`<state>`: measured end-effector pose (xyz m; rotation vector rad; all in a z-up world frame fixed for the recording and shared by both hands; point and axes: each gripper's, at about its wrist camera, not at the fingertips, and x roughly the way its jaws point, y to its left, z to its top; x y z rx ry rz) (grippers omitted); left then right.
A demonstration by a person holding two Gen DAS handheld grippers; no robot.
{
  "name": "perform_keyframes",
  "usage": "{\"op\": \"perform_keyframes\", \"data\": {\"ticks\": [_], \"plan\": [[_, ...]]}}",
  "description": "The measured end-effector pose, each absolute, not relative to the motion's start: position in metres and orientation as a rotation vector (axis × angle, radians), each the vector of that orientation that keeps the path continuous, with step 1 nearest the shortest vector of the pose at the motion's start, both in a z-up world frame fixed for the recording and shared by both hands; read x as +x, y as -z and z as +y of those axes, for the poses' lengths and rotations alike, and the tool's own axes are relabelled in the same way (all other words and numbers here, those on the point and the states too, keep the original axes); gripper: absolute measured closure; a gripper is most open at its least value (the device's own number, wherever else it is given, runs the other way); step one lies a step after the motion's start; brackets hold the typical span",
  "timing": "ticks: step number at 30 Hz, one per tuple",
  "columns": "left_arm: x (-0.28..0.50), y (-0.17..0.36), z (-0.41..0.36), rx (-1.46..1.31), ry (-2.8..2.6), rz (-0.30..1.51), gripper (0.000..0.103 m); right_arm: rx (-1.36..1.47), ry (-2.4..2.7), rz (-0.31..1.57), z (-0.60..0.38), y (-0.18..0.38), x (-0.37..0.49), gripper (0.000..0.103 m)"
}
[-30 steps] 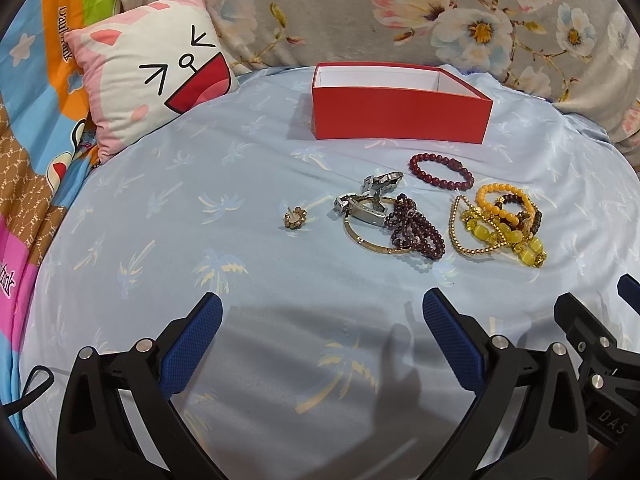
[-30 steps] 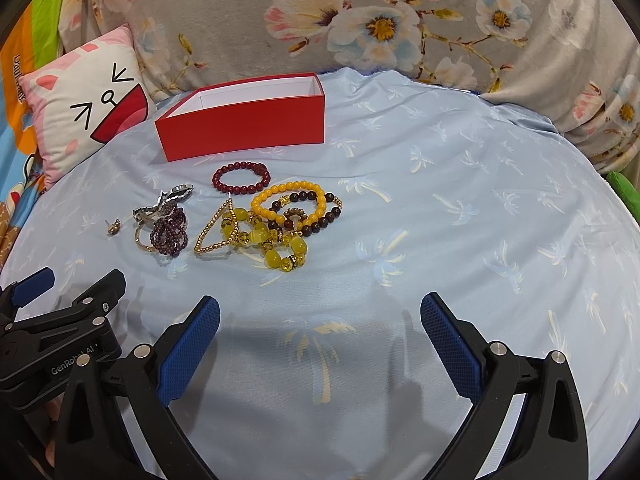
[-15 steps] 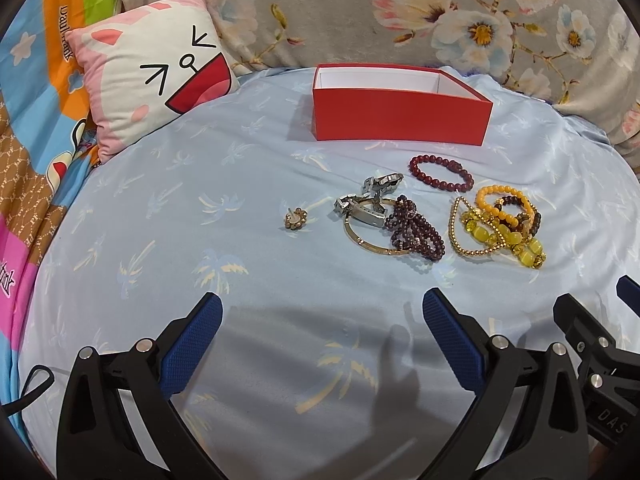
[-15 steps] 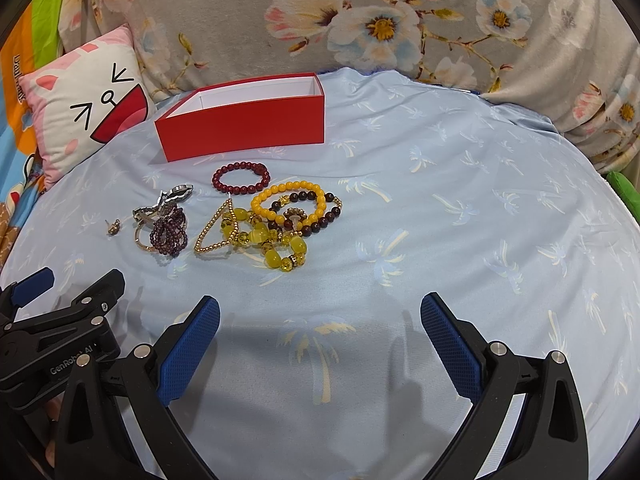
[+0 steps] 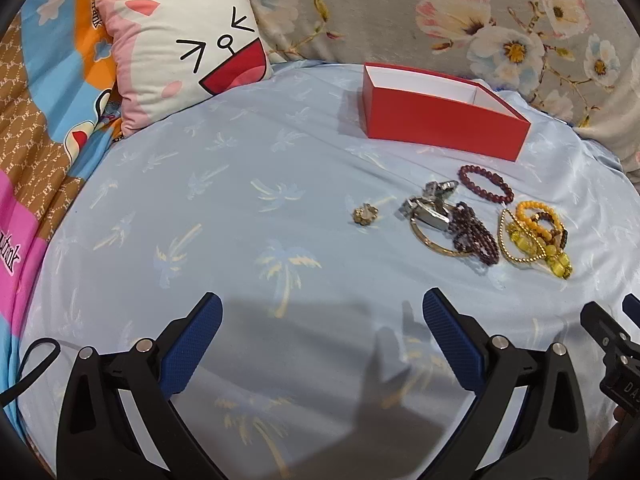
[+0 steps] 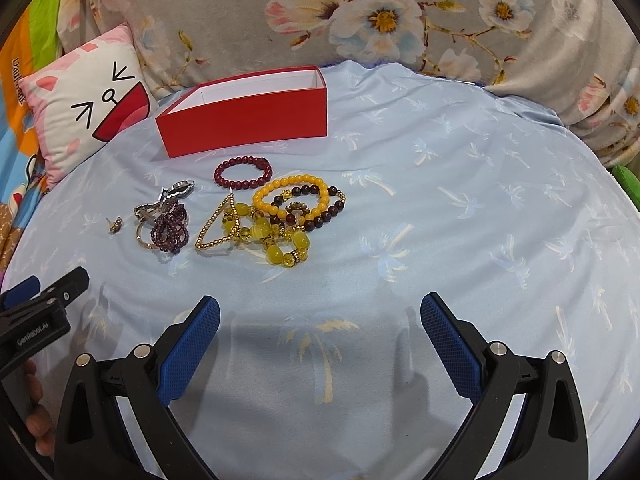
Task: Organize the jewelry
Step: 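Lower the left tool onto the dark garnet beaded bracelet and close it, then close the right tool on the gold chain bracelet while the left tool holds the garnet bracelet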
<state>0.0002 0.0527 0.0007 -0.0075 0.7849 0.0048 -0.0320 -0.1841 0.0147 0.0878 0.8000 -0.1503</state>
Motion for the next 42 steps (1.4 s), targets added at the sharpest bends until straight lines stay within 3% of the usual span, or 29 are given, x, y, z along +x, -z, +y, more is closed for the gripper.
{"op": "perform_keyframes", "data": {"ticks": [17,20,23,28,35,37,42], "plan": [[0.026,-0.017,0.001,-0.024,0.162,0.787,0.008,0.116,0.143,0.824,-0.199,-0.016,-0.024,0.007],[0.034,-0.018,-0.019,0.004,0.194,0.786,0.012,0.123,0.153,0.821,-0.205,-0.019,-0.021,0.007],[0.048,-0.010,-0.034,0.008,0.224,0.828,0.034,0.131,0.157,0.821,-0.211,-0.020,-0.018,0.007],[0.061,0.005,-0.046,0.009,0.220,0.873,0.048,0.139,0.169,0.821,-0.220,-0.023,-0.015,0.007],[0.067,0.007,-0.045,-0.017,0.256,0.897,0.082,0.156,0.168,0.819,-0.229,-0.024,-0.010,0.007],[0.066,0.005,-0.043,-0.025,0.266,0.891,0.088,0.155,0.161,0.821,-0.228,-0.024,-0.007,0.007],[0.061,-0.006,-0.037,-0.048,0.278,0.864,0.089,0.150,0.140,0.824,-0.225,-0.026,-0.001,0.014]]}}
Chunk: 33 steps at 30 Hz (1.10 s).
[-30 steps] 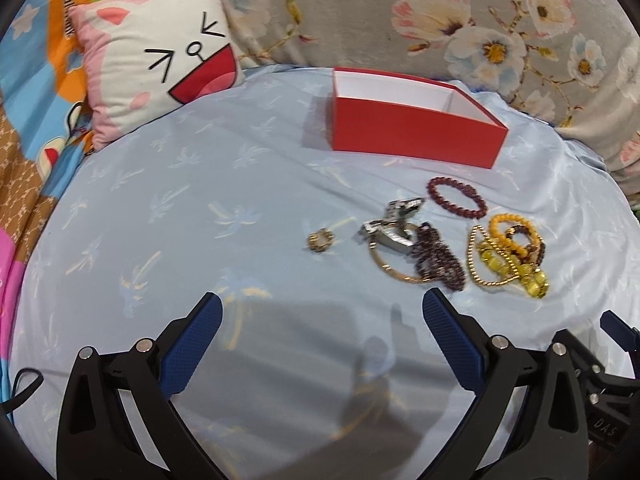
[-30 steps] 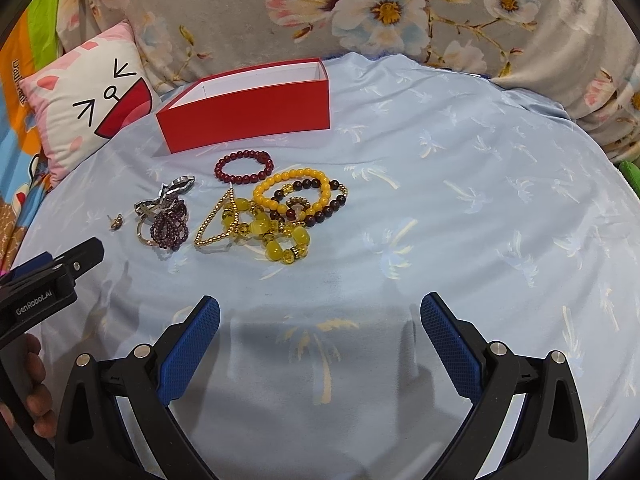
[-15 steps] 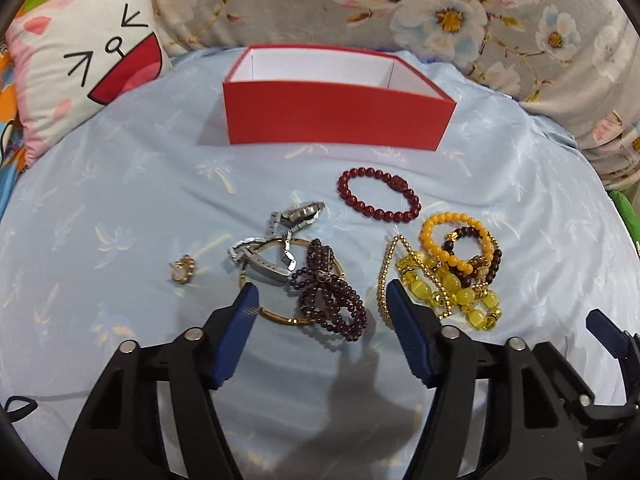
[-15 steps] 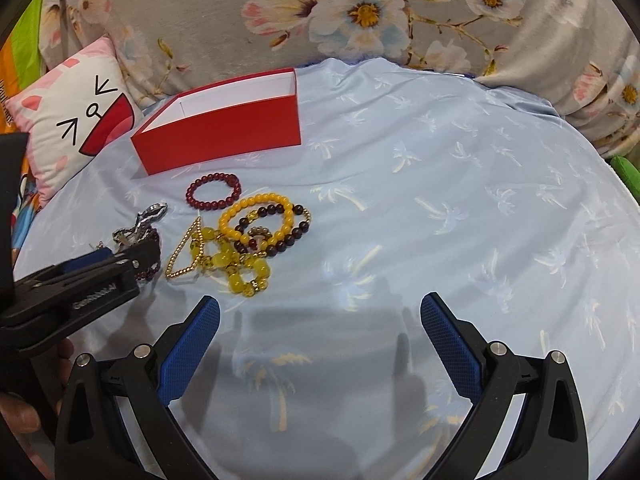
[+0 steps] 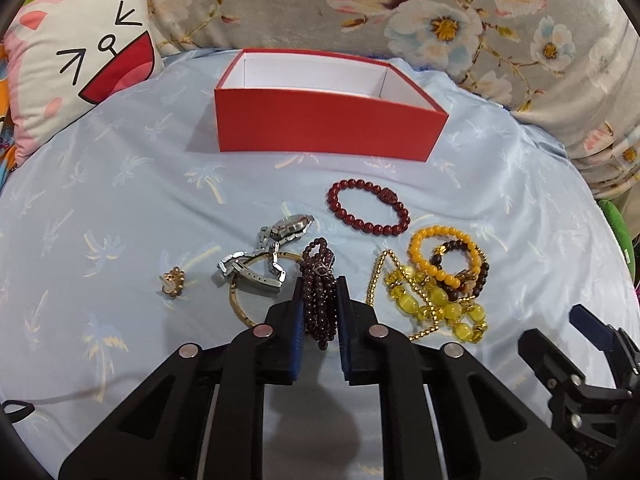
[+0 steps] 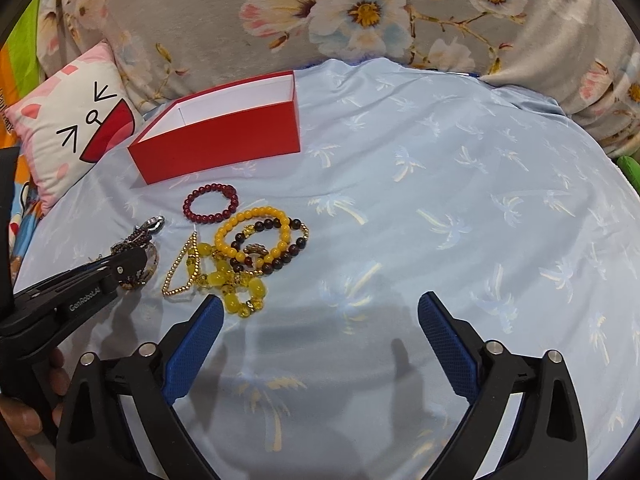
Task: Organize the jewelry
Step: 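Close the right tool on the gold chain bracelet while the left tool holds the garnet bracelet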
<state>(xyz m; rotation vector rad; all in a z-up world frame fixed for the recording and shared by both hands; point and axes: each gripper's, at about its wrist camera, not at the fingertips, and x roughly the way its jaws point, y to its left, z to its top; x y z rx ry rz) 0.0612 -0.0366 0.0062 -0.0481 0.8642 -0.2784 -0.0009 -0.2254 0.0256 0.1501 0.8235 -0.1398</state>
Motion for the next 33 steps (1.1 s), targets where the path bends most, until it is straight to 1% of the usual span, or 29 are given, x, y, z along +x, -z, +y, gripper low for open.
{"op": "perform_keyframes", "data": {"ticks": [1,3,4,6,11,15,16,18,20,27,33], "plan": [[0.059,-0.009,-0.034,-0.052,0.281,0.857,0.090,0.149,0.136,0.826,-0.224,-0.026,0.001,0.016],[0.056,-0.014,-0.029,-0.053,0.276,0.845,0.090,0.159,0.115,0.830,-0.224,-0.028,0.006,0.025],[0.054,-0.017,-0.026,-0.057,0.276,0.839,0.090,0.166,0.105,0.830,-0.224,-0.029,0.008,0.027],[0.051,-0.021,-0.019,-0.060,0.270,0.830,0.090,0.176,0.081,0.832,-0.222,-0.031,0.014,0.036],[0.043,-0.024,-0.002,-0.067,0.254,0.822,0.089,0.186,-0.004,0.851,-0.204,-0.031,0.022,0.045],[0.038,-0.021,0.005,-0.061,0.240,0.823,0.089,0.165,-0.064,0.870,-0.185,-0.029,0.031,0.059],[0.037,-0.019,0.007,-0.065,0.241,0.828,0.089,0.159,-0.076,0.875,-0.180,-0.028,0.034,0.060],[0.036,-0.017,0.010,-0.070,0.237,0.836,0.089,0.144,-0.093,0.884,-0.172,-0.026,0.040,0.069],[0.036,-0.015,0.012,-0.074,0.236,0.842,0.089,0.132,-0.103,0.896,-0.168,-0.023,0.046,0.075],[0.035,-0.010,0.014,-0.085,0.244,0.855,0.089,0.114,-0.125,0.937,-0.159,-0.011,0.058,0.091],[0.038,-0.009,0.013,-0.092,0.249,0.859,0.089,0.119,-0.140,0.935,-0.158,-0.009,0.058,0.099]]}}
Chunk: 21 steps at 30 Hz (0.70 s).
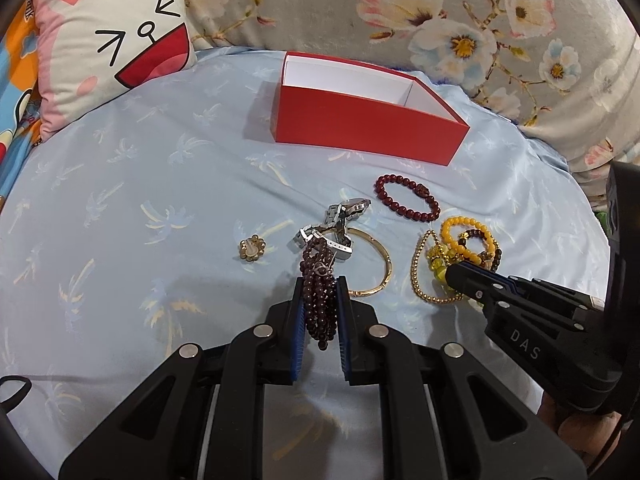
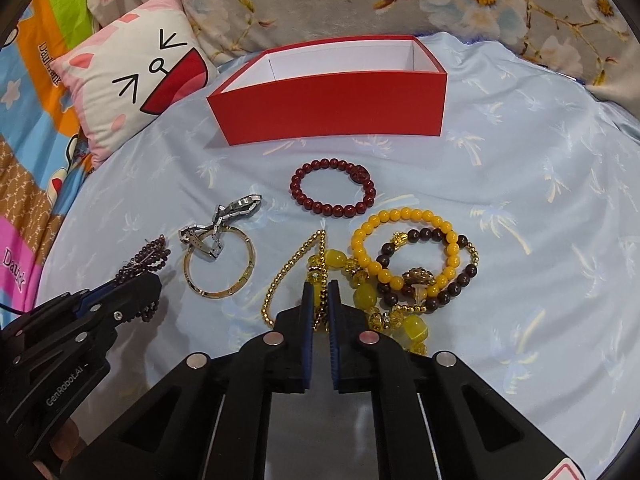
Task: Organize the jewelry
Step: 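Close the right tool on the gold chain bracelet while the left tool holds the garnet bracelet, then carry both bracelets into the red box and open both tools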
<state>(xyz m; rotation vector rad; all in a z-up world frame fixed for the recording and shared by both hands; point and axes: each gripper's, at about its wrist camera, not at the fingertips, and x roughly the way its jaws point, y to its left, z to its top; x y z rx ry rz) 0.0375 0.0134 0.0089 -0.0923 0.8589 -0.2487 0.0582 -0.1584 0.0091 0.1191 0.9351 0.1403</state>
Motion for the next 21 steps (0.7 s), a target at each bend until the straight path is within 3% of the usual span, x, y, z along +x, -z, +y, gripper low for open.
{"op": "perform_keyframes", "data": {"ticks": [11,21], "plan": [[0.042,-0.029,0.013,-0.101,0.271,0.827,0.089,0.165,-0.158,0.856,-0.170,-0.042,0.050,0.099],[0.098,-0.098,0.000,-0.069,0.347,0.726,0.089,0.180,-0.178,0.737,-0.197,-0.112,0.093,0.099]]}}
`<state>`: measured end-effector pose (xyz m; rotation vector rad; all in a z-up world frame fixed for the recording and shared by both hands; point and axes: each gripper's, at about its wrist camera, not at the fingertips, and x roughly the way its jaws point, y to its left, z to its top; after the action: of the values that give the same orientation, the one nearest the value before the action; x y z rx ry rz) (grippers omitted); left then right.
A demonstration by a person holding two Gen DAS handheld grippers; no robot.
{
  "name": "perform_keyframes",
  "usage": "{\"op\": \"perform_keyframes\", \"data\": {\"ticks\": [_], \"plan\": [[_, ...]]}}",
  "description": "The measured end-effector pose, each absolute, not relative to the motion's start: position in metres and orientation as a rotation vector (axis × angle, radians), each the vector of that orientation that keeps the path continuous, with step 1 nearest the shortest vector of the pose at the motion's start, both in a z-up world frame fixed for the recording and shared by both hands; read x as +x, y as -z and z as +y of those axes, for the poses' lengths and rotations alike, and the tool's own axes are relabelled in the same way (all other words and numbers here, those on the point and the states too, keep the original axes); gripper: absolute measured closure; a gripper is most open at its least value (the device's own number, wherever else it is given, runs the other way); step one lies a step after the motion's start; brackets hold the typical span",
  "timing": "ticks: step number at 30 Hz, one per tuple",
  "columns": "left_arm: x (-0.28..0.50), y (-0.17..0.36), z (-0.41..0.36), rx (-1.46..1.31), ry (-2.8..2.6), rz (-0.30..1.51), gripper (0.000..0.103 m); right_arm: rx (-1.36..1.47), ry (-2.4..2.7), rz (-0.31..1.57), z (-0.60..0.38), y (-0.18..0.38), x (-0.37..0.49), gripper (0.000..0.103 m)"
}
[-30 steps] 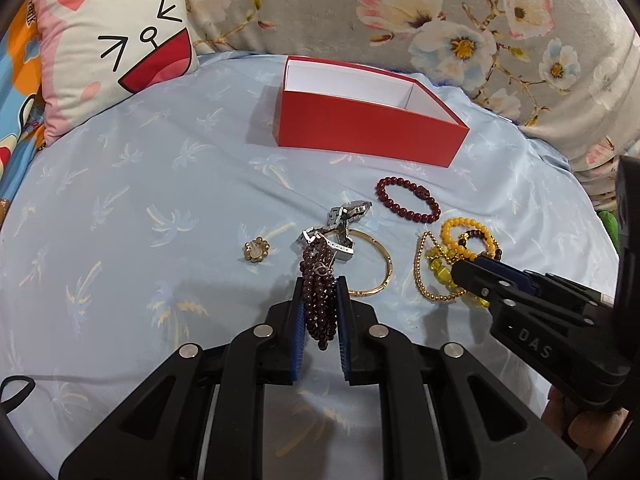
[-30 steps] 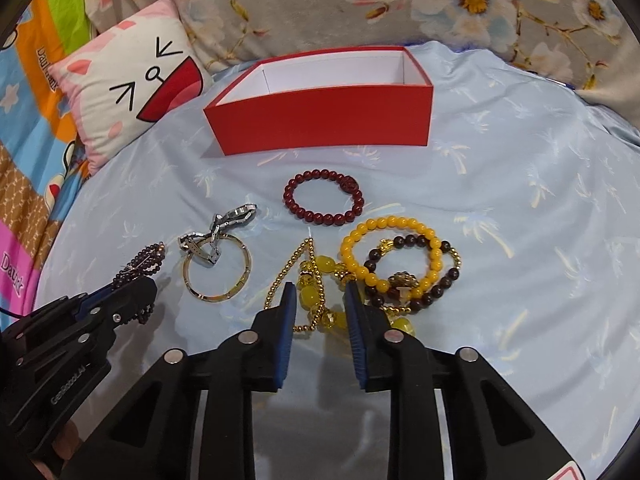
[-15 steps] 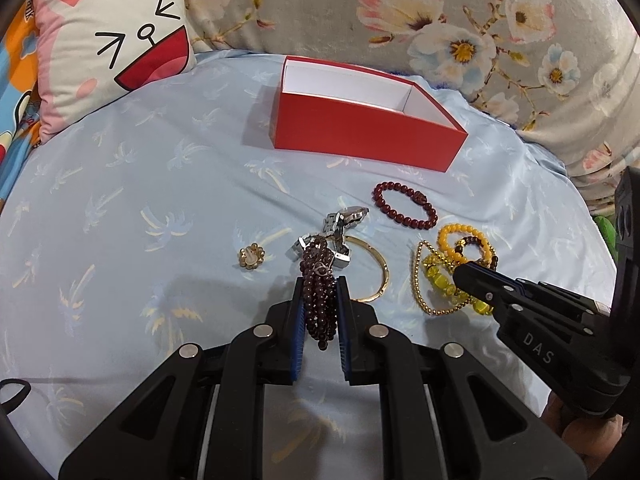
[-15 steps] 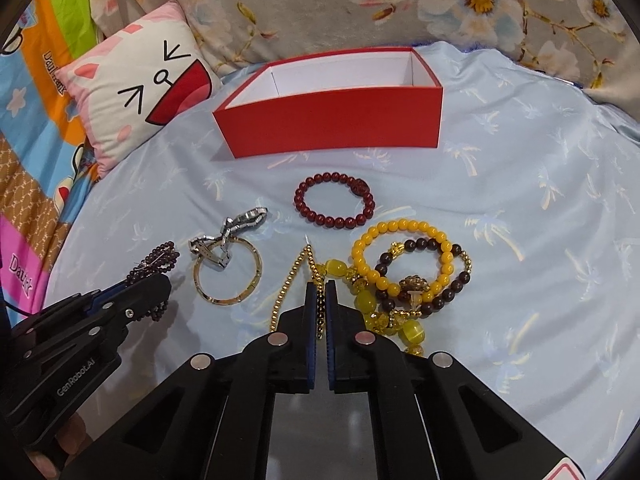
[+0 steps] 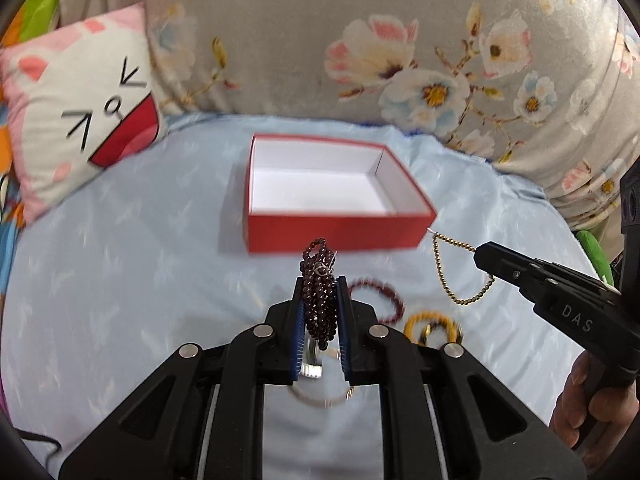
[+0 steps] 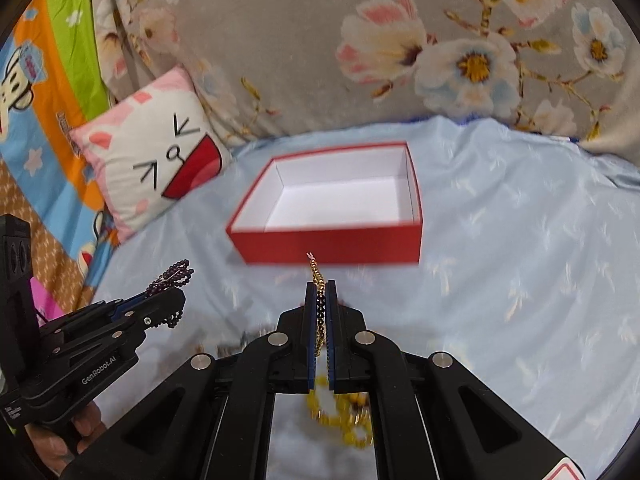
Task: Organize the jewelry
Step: 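Carry both bracelets into the red box and open both tools, then withdraw both open tools from the box back over the jewelry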
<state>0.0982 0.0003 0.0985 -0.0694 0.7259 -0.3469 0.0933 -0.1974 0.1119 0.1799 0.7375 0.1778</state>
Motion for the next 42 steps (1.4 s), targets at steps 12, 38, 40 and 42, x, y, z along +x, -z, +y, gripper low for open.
{"op": "perform_keyframes", "data": {"ticks": [12,38,40,42], "plan": [[0.254,-0.119,-0.023,-0.077,0.390,0.710,0.089,0.172,-0.201,0.701,-0.207,-0.138,0.251,0.099],[0.315,-0.082,-0.027,-0.054,0.358,0.738,0.068,0.162,-0.102,0.749,-0.227,-0.091,0.303,0.068],[0.296,-0.089,-0.023,-0.034,0.347,0.721,0.068,0.147,-0.103,0.725,-0.225,-0.102,0.280,0.067],[0.276,-0.094,-0.021,-0.014,0.344,0.707,0.068,0.122,-0.101,0.704,-0.222,-0.110,0.254,0.063]]}}
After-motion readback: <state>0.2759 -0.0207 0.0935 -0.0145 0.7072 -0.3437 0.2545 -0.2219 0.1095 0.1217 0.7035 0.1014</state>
